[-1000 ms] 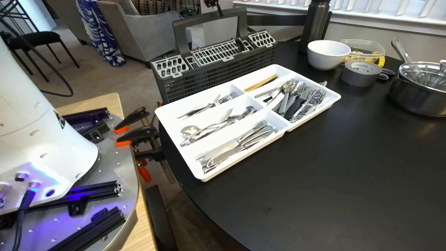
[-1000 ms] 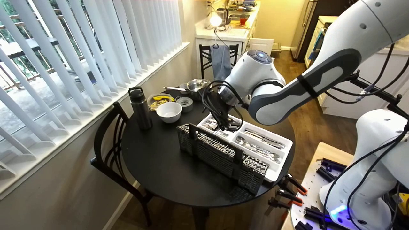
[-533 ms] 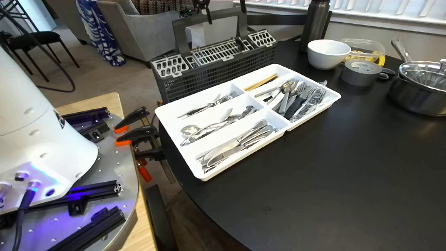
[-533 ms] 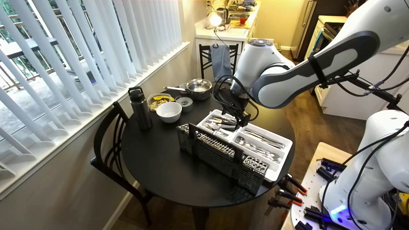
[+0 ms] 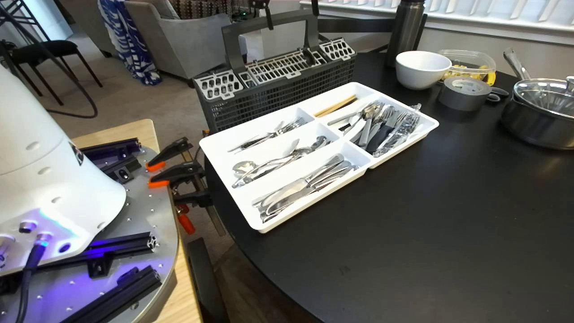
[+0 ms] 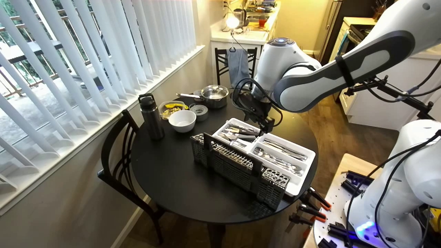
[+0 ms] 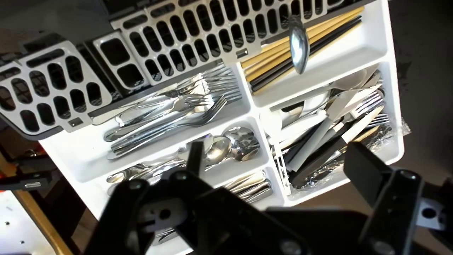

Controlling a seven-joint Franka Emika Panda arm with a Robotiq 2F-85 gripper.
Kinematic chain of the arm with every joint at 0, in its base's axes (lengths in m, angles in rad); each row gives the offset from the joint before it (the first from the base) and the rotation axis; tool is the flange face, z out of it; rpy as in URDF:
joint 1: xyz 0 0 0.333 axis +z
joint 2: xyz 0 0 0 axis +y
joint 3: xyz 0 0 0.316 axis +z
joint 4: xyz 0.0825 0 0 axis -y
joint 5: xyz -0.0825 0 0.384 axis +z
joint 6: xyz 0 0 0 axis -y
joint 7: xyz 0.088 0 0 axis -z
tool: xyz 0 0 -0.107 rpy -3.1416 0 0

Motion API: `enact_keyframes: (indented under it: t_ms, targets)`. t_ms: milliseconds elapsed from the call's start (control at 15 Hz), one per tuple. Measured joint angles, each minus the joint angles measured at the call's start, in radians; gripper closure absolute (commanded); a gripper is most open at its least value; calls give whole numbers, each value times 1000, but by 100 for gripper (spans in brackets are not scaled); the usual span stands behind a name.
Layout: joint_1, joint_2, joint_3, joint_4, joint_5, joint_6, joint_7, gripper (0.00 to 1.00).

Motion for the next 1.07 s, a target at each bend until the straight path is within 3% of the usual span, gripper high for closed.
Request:
enact_keyframes:
  t_ms: [267, 600, 1067]
  targets:
    - [-91, 21, 83, -5, -68, 79, -8, 0]
    - [-179, 80, 131, -47, -254, 379, -33, 0]
    - [-132, 230, 86, -100, -225, 799, -208, 0]
